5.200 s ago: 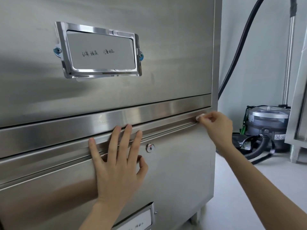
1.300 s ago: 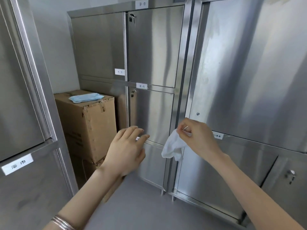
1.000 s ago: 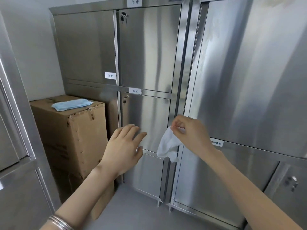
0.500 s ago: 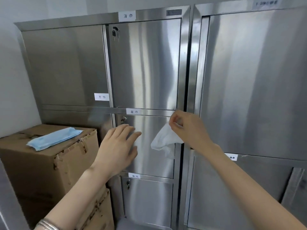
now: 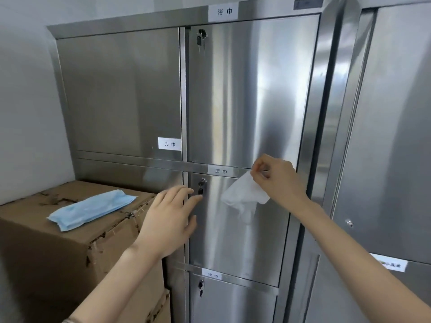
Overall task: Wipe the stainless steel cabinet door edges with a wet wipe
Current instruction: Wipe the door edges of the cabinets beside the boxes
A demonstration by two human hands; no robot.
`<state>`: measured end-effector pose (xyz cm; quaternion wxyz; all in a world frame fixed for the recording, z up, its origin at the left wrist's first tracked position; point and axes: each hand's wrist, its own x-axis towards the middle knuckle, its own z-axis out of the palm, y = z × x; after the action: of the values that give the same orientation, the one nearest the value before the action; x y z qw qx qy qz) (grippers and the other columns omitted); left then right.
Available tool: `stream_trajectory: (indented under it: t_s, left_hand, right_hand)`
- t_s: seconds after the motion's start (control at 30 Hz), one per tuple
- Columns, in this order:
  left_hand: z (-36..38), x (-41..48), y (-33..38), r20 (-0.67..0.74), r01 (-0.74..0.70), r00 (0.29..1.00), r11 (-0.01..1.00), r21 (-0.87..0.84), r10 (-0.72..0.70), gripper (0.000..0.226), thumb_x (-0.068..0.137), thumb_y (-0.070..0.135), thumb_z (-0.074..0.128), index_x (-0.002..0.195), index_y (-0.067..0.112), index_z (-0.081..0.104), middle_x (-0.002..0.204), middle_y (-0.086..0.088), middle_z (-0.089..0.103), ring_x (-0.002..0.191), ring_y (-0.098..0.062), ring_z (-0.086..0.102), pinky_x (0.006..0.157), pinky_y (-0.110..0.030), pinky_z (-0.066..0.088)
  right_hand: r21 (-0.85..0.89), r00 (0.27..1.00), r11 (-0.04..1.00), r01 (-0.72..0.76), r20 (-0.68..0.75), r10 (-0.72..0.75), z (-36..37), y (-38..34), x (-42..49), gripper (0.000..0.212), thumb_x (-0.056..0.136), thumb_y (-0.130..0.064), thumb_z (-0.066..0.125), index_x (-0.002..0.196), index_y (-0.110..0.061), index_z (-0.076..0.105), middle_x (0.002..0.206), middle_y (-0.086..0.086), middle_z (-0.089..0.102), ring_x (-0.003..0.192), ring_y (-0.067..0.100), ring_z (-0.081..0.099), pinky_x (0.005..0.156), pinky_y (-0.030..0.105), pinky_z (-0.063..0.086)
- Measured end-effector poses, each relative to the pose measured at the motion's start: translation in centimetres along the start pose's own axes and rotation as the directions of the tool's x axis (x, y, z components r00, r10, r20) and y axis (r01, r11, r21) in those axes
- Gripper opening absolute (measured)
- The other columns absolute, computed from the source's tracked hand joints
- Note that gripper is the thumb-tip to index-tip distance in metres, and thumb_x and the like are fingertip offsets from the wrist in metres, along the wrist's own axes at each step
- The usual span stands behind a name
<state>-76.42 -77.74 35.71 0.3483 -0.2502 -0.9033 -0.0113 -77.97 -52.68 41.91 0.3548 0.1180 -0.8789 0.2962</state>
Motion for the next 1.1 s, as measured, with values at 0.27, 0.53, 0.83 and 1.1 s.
stream_trajectory:
  t_s: [0.27,0.53,0.83,1.1]
  left_hand:
    - [5.6,8.3,-6.6,-0.075,0.017,0.997,0.998,0.069,-0.012,0.037,0.071,0.021,0.058,0.105,0.013,0.073,0.103,-0.004,0.069,0.102,-0.028,0.066,0.084,-0.035,0.052]
    - [11.2,17.3,-12.6,-0.103,0.049,0.994,0.992,0.119,-0.037,0.047,0.055,0.007,0.085,0.100,0.011,0.074,0.101,-0.008,0.070,0.094,-0.027,0.068,0.076,-0.035,0.055]
    - [16.2,24.8,-17.3,-0.179,0.179,0.970,0.981,0.068,-0.165,0.063,0.057,0.009,0.088,0.116,0.001,0.066,0.123,-0.021,0.062,0.106,-0.037,0.063,0.079,-0.044,0.055]
    - [19.0,28.1,-18.5,-0.251,0.216,0.947,0.976,0.031,-0.202,0.090,0.061,0.028,0.087,0.138,-0.001,0.048,0.139,-0.018,0.051,0.119,-0.039,0.053,0.087,-0.047,0.049]
  right_hand:
    - [0.092,0.998,0.994,0.052,-0.022,-0.051,5.1,2.5,10.5,0.014,0.084,-0.012,0.061,0.074,-0.021,0.058,0.075,-0.012,0.062,0.063,0.002,0.058,0.053,0.008,0.038]
    - [-0.062,0.988,0.990,0.127,-0.080,-0.132,9.5,4.8,19.2,0.006,0.082,-0.008,0.060,0.080,-0.014,0.060,0.071,-0.005,0.059,0.069,0.018,0.057,0.065,0.025,0.042]
    - [-0.060,0.986,0.995,0.078,-0.143,-0.086,12.8,6.7,24.0,0.014,0.082,-0.007,0.057,0.076,-0.019,0.054,0.072,-0.003,0.060,0.064,0.015,0.055,0.055,0.013,0.036]
    - [-0.075,0.980,0.990,0.123,-0.148,-0.133,13.8,7.8,24.8,0.012,0.083,-0.007,0.056,0.082,-0.019,0.057,0.073,-0.010,0.058,0.070,0.000,0.054,0.060,0.008,0.039]
